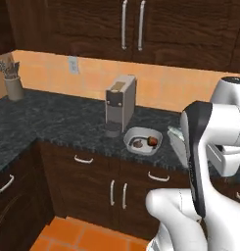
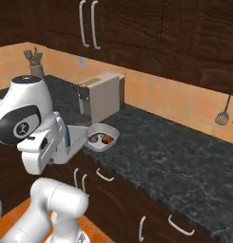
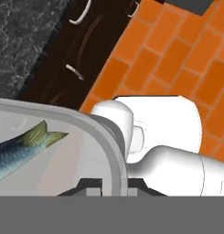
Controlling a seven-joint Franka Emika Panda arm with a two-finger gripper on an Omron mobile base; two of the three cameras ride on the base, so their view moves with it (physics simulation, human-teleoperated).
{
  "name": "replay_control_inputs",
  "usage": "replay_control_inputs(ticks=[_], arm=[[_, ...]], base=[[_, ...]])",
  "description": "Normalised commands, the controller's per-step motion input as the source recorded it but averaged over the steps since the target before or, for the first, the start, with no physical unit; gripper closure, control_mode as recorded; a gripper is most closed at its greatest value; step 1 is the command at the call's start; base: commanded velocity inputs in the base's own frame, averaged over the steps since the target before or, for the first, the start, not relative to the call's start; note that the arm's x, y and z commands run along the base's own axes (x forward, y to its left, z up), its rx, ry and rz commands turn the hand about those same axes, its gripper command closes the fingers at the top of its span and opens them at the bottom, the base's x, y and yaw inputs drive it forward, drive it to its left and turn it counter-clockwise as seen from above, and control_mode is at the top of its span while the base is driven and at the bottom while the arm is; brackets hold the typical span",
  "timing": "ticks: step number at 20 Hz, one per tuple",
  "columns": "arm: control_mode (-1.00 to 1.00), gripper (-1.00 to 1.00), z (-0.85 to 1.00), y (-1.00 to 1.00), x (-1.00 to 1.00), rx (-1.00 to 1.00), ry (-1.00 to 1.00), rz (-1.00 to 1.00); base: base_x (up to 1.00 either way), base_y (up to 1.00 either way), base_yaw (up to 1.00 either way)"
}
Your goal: Take the meat container that has the fish and place it on the second highest rack of the freezer. Then take the vegetable container that has the mushroom and bell pepper and place it on the highest rack of the freezer.
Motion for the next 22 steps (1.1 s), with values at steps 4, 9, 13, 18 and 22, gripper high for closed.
replay_control_inputs(ticks=[4,9,13,18,22], arm=[[1.0,1.0,0.0,0.0,0.0,0.0,0.0,0.0],[1.0,1.0,0.0,0.0,0.0,0.0,0.0,0.0],[1.0,1.0,0.0,0.0,0.0,0.0,0.0,0.0],[1.0,1.0,0.0,0.0,0.0,0.0,0.0,0.0],[1.0,1.0,0.0,0.0,0.0,0.0,0.0,0.0]], base=[[0.0,0.03,1.0],[0.0,0.0,1.0],[0.0,0.0,1.0],[0.0,0.0,1.0],[0.0,0.0,1.0]])
